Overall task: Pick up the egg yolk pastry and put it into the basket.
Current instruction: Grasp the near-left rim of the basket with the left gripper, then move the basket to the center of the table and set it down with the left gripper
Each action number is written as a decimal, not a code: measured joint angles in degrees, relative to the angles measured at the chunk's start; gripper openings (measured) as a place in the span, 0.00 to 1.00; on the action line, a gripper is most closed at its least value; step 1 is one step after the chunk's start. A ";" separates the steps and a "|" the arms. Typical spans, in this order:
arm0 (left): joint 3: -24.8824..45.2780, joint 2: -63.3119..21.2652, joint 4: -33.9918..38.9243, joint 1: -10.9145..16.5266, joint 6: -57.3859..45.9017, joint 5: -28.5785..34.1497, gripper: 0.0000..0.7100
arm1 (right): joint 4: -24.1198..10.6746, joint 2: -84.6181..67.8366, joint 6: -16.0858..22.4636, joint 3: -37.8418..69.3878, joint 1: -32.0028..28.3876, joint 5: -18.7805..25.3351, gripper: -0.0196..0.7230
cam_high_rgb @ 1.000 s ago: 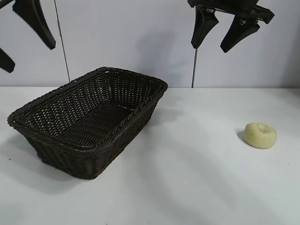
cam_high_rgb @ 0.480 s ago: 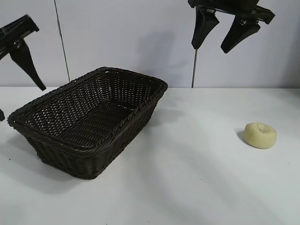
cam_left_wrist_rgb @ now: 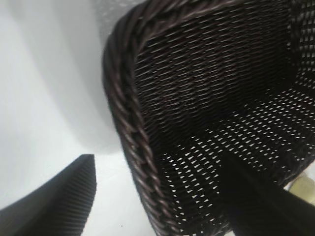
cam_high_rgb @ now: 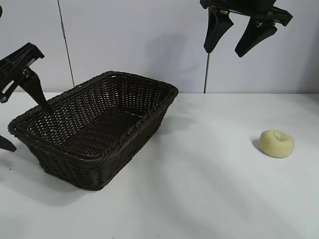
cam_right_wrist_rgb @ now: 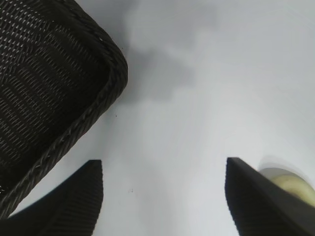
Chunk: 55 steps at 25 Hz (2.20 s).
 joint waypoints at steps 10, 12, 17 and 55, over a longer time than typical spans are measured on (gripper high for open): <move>0.00 7.20 -0.42 0.00 -0.11 -0.84 0.72 | 0.00 0.00 0.00 0.00 0.00 0.17 0.71; 0.00 9.03 -0.44 0.00 -0.17 -1.43 0.72 | -0.02 0.00 0.00 0.00 0.00 0.35 0.71; -2.21 13.06 -0.60 0.00 -0.17 -1.78 0.72 | -0.13 0.00 0.00 0.00 0.00 0.35 0.71; -8.42 13.98 -0.53 -0.05 1.83 3.73 0.14 | -0.18 0.00 0.00 0.00 0.00 0.35 0.71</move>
